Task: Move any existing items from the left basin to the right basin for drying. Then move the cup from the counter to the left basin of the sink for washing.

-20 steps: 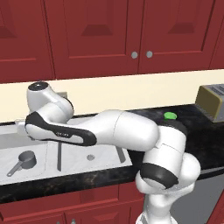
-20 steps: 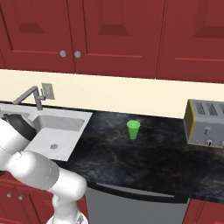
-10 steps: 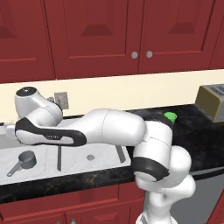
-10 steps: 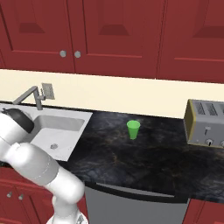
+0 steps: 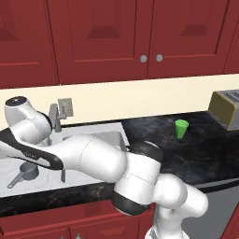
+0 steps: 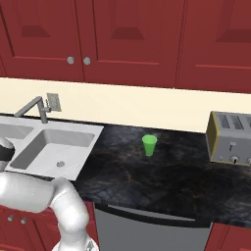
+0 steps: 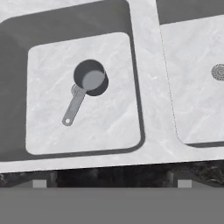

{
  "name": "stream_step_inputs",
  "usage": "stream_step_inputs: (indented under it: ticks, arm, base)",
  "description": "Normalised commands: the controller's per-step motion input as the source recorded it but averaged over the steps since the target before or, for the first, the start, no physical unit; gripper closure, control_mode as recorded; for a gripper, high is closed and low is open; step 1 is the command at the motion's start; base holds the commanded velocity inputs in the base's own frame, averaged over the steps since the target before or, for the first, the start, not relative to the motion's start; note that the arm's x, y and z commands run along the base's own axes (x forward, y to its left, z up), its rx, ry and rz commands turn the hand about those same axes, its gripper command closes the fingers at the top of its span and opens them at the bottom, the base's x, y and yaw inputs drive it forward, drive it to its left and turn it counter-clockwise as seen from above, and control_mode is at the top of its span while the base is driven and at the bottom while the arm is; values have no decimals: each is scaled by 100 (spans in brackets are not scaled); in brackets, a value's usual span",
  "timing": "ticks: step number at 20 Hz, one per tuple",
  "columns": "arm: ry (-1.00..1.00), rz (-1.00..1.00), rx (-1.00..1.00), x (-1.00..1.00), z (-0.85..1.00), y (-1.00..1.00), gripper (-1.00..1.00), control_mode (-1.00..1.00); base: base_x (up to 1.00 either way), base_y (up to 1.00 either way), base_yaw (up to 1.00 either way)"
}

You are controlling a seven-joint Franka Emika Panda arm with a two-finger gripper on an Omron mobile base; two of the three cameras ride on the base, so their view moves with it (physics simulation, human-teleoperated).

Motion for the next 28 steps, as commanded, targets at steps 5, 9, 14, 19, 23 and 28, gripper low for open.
stream_step_inputs:
  ticks: [5,9,14,19,23,28]
  arm:
    - [1,0,0,33,-18,17,-100,-100]
    - [3,0,0,20,-28,15,-100,-100]
    - [1,0,0,8,-31,19,-100,-100]
    - [0,0,0,0,-2,6,-100,-100]
    - [0,0,0,4,0,0,-100,-100]
    - [0,0,1,5,-3,0,-100,-100]
  base:
    - [0,0,0]
    - [0,0,0]
    - [0,0,0]
    - [0,0,0]
    - [0,0,0]
    - [0,0,0]
